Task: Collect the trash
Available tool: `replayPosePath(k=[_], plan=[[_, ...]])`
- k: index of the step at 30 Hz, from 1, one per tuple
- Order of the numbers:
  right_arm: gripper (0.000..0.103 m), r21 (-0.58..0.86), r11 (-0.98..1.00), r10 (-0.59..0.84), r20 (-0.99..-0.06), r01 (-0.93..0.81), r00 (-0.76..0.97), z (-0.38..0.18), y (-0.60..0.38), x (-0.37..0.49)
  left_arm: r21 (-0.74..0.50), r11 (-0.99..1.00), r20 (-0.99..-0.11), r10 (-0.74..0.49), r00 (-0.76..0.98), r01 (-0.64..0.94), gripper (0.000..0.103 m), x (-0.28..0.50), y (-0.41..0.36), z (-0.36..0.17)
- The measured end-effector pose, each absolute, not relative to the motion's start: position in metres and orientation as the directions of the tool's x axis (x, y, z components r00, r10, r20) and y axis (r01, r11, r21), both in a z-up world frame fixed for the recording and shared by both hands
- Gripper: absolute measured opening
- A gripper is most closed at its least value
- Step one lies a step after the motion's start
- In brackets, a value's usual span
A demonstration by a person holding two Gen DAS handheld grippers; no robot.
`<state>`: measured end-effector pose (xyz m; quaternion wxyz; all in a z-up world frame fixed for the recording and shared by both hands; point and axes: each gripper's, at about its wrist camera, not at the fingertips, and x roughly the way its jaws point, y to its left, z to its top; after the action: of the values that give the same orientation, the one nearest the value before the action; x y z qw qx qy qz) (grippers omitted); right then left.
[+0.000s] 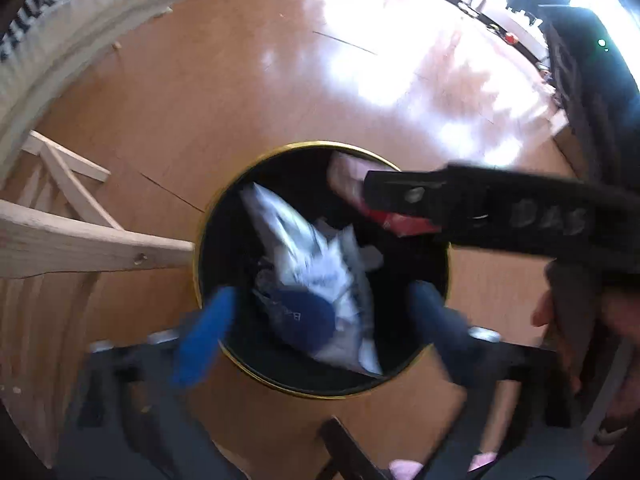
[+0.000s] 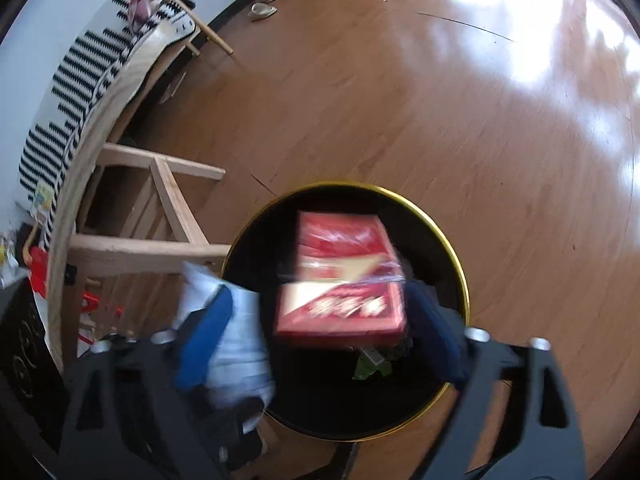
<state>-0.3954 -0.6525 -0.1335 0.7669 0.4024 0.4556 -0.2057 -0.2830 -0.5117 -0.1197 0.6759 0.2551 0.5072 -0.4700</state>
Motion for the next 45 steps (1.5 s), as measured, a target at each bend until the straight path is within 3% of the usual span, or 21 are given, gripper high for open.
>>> replayPosePath(k=[9,14,18,23,26,31,34,37,40,45], plan=[[0.092,0.204,0.577,-0.208,-0.9,0.791,0.384,-0.108,-0.664,-0.406,-0.018,0.341,-0.884,-0.444,0.145,0.94,0.096,-0.307,-0.514,-0.092],[0.095,0.161,0.606,-0.327,-0.842,0.779,0.429,-0.069,-0.647,-0.397,-0.16,0.355,-0.814,-0.575,0.08,0.921,0.096,-0.292,-0.472,-0.015],[0.096,0.142,0.72,-0.371,-0.749,0.679,0.55,-0.024,-0.609,-0.348,-0.145,0.485,-0.712,-0.656,0.25,0.862,0.097,-0.238,-0.405,0.062],[0.096,0.192,0.847,-0.254,-0.672,0.495,0.696,0.018,-0.542,-0.26,0.048,0.774,-0.653,-0.454,0.606,0.631,0.097,-0.16,-0.304,0.099],[0.096,0.208,0.905,-0.149,-0.661,0.371,0.735,0.038,-0.483,-0.198,0.077,0.852,-0.631,-0.36,0.687,0.517,0.097,-0.122,-0.242,0.094],[0.096,0.219,0.946,-0.037,-0.659,0.239,0.751,0.053,-0.386,-0.115,0.107,0.944,-0.615,-0.185,0.767,0.313,0.097,-0.065,-0.154,0.067],[0.096,0.165,0.963,-0.061,-0.637,0.213,0.769,0.063,-0.334,-0.088,-0.017,0.978,-0.665,-0.168,0.728,0.209,0.097,-0.044,-0.117,0.06],[0.096,0.129,0.963,-0.116,-0.591,0.236,0.798,0.056,-0.294,-0.078,-0.111,0.981,-0.643,-0.193,0.741,0.159,0.097,-0.036,-0.09,0.062],[0.096,0.114,0.978,-0.072,-0.605,0.175,0.793,0.048,-0.273,-0.072,-0.056,0.987,-0.66,-0.15,0.736,0.151,0.097,-0.029,-0.076,0.056],[0.096,-0.012,0.985,-0.147,-0.581,0.172,0.8,0.043,-0.263,-0.072,0.019,0.992,-0.668,-0.078,0.74,0.122,0.097,-0.021,-0.058,0.051]])
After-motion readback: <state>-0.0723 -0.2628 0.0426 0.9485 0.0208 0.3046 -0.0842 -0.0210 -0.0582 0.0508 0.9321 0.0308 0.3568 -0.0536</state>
